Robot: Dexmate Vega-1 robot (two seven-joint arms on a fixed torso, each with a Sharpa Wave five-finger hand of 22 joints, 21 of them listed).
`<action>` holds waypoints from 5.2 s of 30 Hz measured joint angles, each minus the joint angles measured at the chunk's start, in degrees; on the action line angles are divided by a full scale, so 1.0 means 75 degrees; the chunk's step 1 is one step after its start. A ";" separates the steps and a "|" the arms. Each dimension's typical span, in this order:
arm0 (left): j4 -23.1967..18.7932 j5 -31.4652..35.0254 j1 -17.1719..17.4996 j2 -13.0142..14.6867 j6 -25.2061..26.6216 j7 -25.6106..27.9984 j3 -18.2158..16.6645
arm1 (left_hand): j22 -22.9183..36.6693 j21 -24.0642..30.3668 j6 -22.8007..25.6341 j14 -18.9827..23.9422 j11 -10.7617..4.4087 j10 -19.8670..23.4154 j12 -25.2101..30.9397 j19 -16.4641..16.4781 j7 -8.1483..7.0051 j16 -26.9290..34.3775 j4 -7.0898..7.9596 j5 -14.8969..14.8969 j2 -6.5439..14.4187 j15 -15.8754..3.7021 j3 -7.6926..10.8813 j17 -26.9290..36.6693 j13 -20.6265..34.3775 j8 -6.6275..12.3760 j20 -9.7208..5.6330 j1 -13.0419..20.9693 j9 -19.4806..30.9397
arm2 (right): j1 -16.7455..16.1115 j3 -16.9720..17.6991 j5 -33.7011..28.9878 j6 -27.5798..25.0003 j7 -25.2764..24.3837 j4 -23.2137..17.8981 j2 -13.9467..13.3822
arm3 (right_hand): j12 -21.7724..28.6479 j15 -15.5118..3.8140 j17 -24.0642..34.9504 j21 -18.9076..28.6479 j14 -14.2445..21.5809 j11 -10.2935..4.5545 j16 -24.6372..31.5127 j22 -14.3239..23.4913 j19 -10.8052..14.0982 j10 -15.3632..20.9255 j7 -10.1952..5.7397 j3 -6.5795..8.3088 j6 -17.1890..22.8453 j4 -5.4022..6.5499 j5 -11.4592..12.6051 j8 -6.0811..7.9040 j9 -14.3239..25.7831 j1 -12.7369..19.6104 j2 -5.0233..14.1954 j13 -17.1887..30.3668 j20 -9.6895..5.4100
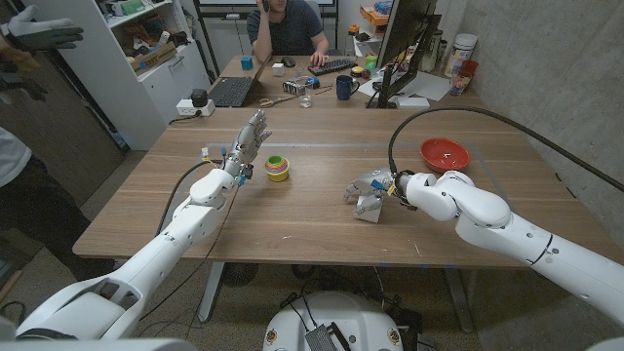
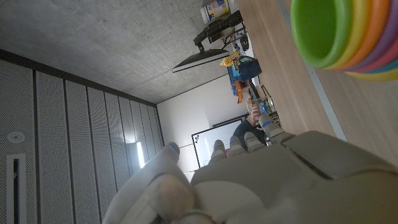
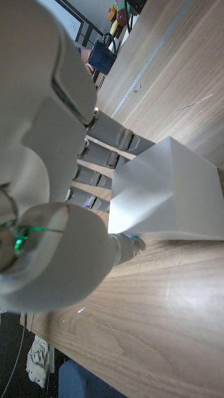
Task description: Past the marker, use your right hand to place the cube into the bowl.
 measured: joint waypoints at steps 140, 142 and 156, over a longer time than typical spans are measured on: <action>-0.0524 0.0393 0.0304 0.0099 -0.0147 0.0522 0.0024 | 0.0020 0.0000 -0.0029 0.0000 0.0000 0.0000 0.0000 -0.0039 -0.0028 0.0000 -0.0044 0.0000 -0.0018 0.0000 -0.0166 0.0000 0.0000 0.0000 0.0039 -0.0182 0.0000 | 0.1739 0.0277 0.1309 0.0955 -0.2261 0.1545 0.0623 | 0.1739 0.0775 0.1109 0.2518 0.1946 0.0275 0.0341 0.0628 0.0462 0.2888 0.1455 -0.0577 0.2411 0.0283 0.0259 0.1804 0.1481 0.1213 -0.0971 0.1273 0.0161; -0.0549 0.0393 0.0322 0.0105 -0.0146 0.0538 0.0016 | 0.0020 0.0000 -0.0029 0.0000 0.0000 0.0000 0.0000 -0.0039 -0.0028 0.0000 -0.0044 0.0000 -0.0018 0.0000 -0.0166 0.0000 0.0000 0.0000 0.0039 -0.0182 0.0000 | 0.1752 0.0317 0.1334 0.0910 -0.2290 0.1545 0.0602 | 0.1739 0.0803 0.1128 0.2540 0.1975 0.0275 0.0340 0.0613 0.0462 0.2888 0.1455 -0.0577 0.2411 0.0283 0.0259 0.1804 0.1481 0.1213 -0.0971 0.1273 0.0161; -0.0709 0.0391 0.0414 0.0144 -0.0135 0.0595 0.0003 | 0.0020 0.0000 -0.0029 0.0000 0.0000 0.0000 0.0029 -0.0039 -0.0027 0.0000 -0.0012 0.0045 -0.0059 0.0000 -0.0198 0.0000 0.0000 0.0000 0.0039 -0.0223 0.0000 | 0.1854 0.0450 0.1521 0.0645 -0.2439 0.1569 0.0520 | 0.1739 0.0828 0.1170 0.2601 0.2001 0.0315 0.0334 0.0587 0.0445 0.2928 0.1483 -0.0584 0.2438 0.0340 0.0259 0.1834 0.1482 0.1213 -0.0971 0.1309 0.0144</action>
